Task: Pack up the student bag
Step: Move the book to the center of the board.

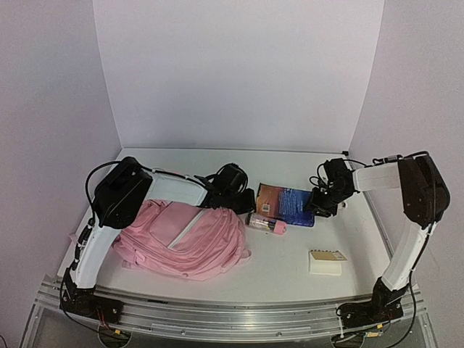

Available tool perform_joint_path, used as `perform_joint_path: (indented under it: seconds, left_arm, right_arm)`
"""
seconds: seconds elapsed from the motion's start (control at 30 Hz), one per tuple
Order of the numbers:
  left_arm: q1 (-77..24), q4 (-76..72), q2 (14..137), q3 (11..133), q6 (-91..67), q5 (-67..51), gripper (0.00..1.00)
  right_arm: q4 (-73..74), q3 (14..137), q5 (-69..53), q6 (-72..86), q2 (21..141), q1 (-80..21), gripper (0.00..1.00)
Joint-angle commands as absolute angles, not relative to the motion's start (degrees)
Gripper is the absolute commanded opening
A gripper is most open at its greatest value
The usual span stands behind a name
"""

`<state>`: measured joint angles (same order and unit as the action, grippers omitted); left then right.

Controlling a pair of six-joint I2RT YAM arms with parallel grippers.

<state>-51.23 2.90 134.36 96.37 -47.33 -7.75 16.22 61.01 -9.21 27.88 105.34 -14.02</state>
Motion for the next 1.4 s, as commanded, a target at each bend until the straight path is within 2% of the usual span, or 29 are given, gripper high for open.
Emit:
perform_joint_path:
  seconds: [0.0, 0.3, 0.47, 0.63, 0.73, 0.87, 1.0, 1.03, 1.2, 1.37]
  left_arm:
    - [-61.7, 4.5, 131.5, 88.4, -50.4, -19.8, 0.0]
    - [-64.7, 5.0, 130.2, 88.1, -50.7, -19.7, 0.0]
    - [-64.8, 8.1, 130.7, 92.3, -48.7, -17.6, 0.04]
    - [-64.8, 13.7, 130.4, 100.4, -44.1, -13.2, 0.22]
    - [-64.7, 18.1, 129.4, 105.4, -41.2, -9.9, 0.35]
    - [-64.7, 21.0, 126.2, 106.6, -38.3, -6.2, 0.62]
    - [-62.9, 23.2, 124.1, 105.9, -37.7, -2.9, 0.94]
    - [-61.7, 23.2, 124.0, 105.8, -37.8, -3.1, 0.99]
    - [-54.5, 21.4, 128.0, 107.6, -36.7, -8.3, 0.99]
    - [-51.4, 22.9, 136.4, 116.7, -33.6, -13.0, 0.93]
  right_arm:
    - [14.0, 66.0, -14.5, 22.9, 107.3, -17.0, 0.39]
    - [14.7, 78.4, -17.8, 18.7, 120.1, -17.0, 0.38]
    - [16.2, 83.9, -16.2, 17.8, 122.0, -17.0, 0.4]
    - [22.3, 90.3, -11.0, 18.9, 119.6, -16.9, 0.58]
    - [24.2, 90.0, -7.6, 20.0, 115.1, -16.9, 0.7]
    - [24.8, 83.5, -4.7, 20.6, 107.0, -16.9, 0.86]
    - [25.8, 73.9, -7.1, 23.9, 98.2, -16.9, 0.92]
    - [26.1, 71.5, -8.3, 26.2, 96.5, -16.9, 0.92]
    - [25.8, 59.8, -13.7, 34.0, 89.3, -16.9, 0.92]
    - [23.7, 54.2, -16.0, 38.0, 86.8, -16.9, 0.91]
